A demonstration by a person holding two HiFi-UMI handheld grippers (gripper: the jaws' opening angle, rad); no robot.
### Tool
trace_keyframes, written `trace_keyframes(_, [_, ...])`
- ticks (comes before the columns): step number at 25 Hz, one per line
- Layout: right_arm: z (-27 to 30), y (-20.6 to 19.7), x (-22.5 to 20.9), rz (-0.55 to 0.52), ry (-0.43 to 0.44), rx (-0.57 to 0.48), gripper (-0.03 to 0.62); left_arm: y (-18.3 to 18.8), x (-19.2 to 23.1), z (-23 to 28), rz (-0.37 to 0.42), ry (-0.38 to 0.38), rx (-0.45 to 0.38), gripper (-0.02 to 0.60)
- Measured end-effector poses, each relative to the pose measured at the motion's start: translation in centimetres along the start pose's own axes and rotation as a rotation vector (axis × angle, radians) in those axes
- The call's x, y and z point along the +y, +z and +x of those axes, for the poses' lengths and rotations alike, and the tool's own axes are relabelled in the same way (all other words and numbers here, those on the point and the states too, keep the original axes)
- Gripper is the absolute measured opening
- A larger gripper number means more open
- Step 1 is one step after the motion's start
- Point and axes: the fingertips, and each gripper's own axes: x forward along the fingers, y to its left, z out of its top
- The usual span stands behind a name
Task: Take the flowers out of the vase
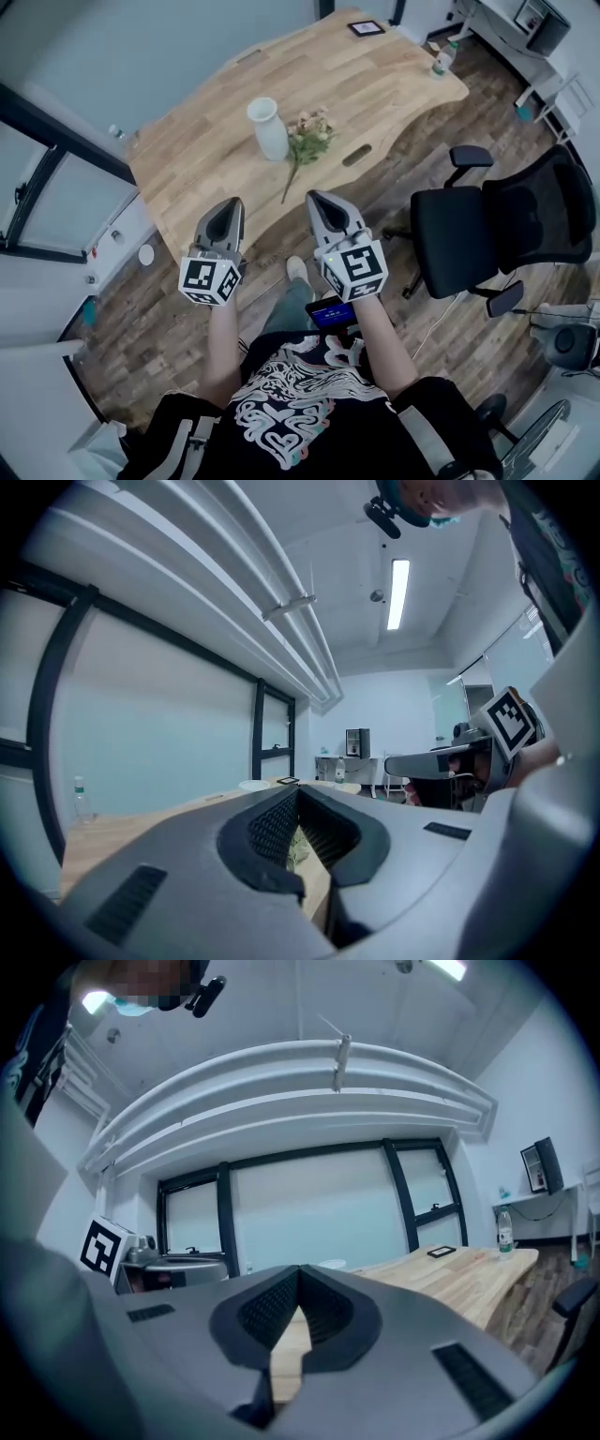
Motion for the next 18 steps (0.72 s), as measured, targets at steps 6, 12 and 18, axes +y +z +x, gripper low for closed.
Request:
trace_keyframes(6, [-3.0, 0.8, 1.6, 0.038, -0.038, 0.0, 0.005, 1.7, -1.7, -2.6, 0.023, -0.003, -0.031, 0.003])
trace_keyframes(12, [-3.1, 1.7, 2.0, -0.011, -0.085, -0.011, 0.005, 2.2, -1.2, -3.6, 0.032, -0.015, -0.028, 0.003])
trace_keyframes(18, [-2.9, 1.2, 3.9, -0.039, -0.088, 0.007, 0.005, 2.3, -0.8, -4.5, 0.025, -0.032, -0.033, 0.003])
